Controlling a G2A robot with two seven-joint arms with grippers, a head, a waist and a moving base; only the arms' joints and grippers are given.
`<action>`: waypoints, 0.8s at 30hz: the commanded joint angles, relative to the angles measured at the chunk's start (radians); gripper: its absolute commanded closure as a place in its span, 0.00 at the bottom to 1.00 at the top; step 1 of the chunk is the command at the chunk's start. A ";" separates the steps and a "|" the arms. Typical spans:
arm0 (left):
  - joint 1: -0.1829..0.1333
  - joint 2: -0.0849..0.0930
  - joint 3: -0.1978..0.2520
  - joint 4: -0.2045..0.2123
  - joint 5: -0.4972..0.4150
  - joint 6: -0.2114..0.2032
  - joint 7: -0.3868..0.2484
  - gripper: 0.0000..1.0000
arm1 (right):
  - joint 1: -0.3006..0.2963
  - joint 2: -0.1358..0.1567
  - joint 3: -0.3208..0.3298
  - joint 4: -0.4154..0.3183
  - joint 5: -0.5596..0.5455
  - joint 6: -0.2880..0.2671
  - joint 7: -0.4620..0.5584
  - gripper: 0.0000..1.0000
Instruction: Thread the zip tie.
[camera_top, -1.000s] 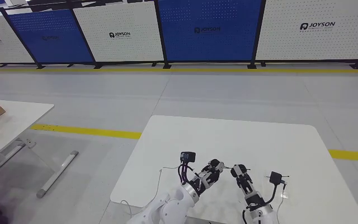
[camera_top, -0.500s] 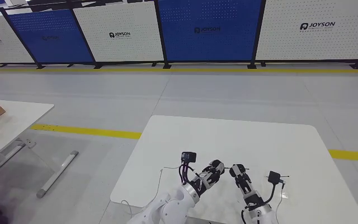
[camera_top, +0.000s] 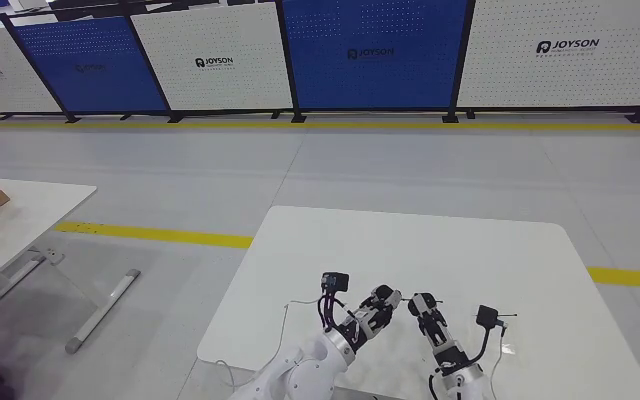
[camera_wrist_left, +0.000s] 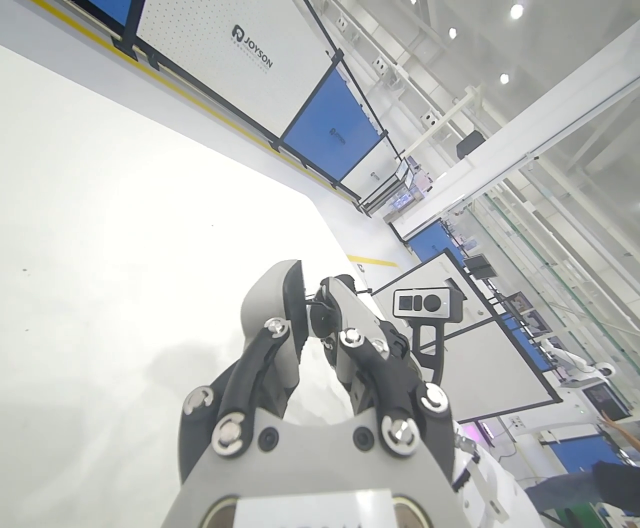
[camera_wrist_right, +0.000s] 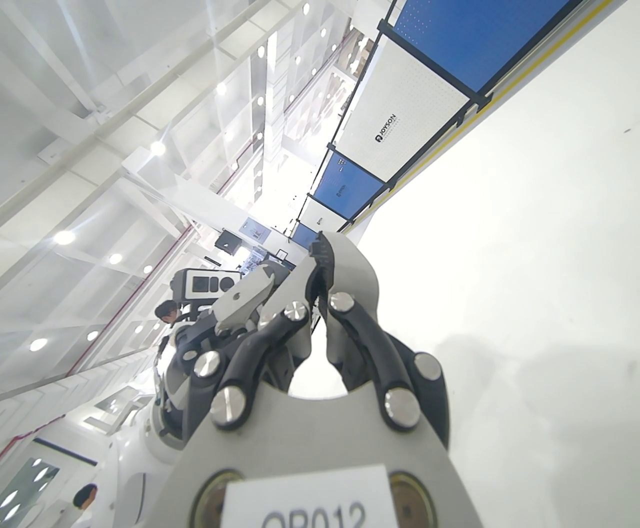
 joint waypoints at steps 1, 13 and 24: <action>-0.002 -0.001 0.003 0.004 0.003 0.000 -0.002 0.62 | 0.000 -0.001 0.001 0.001 -0.001 0.000 0.000 1.00; -0.002 -0.002 0.001 0.008 0.005 0.002 -0.001 0.91 | -0.006 -0.002 0.003 -0.007 -0.004 0.000 -0.003 1.00; 0.001 -0.004 0.004 0.006 0.015 0.000 0.004 1.00 | -0.012 -0.002 0.006 -0.014 -0.002 0.000 -0.004 1.00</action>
